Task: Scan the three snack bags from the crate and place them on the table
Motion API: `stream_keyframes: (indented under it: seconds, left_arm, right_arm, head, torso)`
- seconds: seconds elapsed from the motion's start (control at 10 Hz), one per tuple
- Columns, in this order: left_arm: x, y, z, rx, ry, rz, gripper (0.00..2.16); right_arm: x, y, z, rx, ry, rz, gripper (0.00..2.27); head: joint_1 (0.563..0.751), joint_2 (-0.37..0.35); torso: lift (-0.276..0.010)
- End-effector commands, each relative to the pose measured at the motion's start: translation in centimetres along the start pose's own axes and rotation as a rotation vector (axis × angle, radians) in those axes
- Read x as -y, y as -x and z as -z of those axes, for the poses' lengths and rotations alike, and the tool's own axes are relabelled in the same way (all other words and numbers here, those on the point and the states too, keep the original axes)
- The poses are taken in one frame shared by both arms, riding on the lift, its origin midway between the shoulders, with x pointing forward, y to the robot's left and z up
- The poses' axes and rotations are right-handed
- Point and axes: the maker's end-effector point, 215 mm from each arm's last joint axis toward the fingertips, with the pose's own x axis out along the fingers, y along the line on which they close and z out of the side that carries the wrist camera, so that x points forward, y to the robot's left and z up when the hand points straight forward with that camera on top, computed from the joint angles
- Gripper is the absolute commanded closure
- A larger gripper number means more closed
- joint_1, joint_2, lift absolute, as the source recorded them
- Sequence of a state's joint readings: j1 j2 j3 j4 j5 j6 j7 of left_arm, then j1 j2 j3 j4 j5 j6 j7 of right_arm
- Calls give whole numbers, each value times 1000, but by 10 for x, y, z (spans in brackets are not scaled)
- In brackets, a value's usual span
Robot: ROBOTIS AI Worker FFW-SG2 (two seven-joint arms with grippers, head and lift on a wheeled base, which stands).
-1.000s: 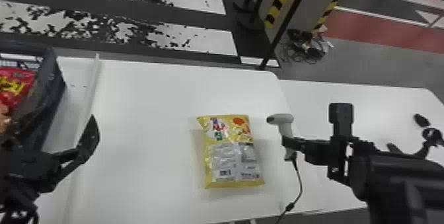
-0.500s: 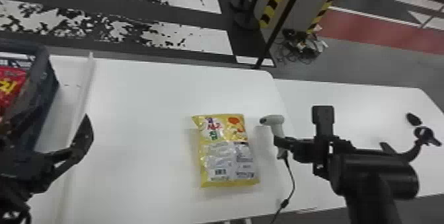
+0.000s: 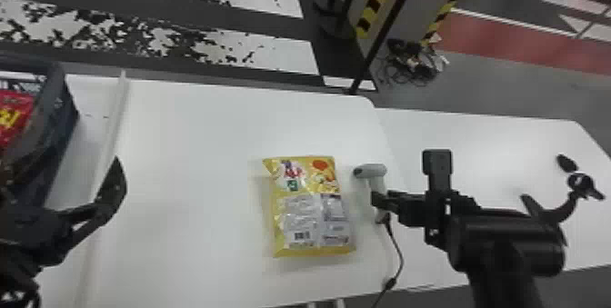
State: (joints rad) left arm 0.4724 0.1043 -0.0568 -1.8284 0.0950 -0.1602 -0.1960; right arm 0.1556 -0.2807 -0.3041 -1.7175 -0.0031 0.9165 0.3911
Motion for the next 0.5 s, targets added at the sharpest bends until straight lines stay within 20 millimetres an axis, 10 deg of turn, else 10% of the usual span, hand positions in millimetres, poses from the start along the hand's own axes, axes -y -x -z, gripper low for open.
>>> stream_keyframes:
  seconds: [0.0,0.4]
  left_arm:
    - [0,0,0,0,0,0,76]
    - [0,1,1,-1,0,-1,76]
  right_arm:
    - [0,2,-1,5,0,5,29]
    - [-25,42,-8,57,-59,-108,56]
  head:
    - [695,-331]
    - [695,-328]
  torso:
    - [-62]
    - [-62]
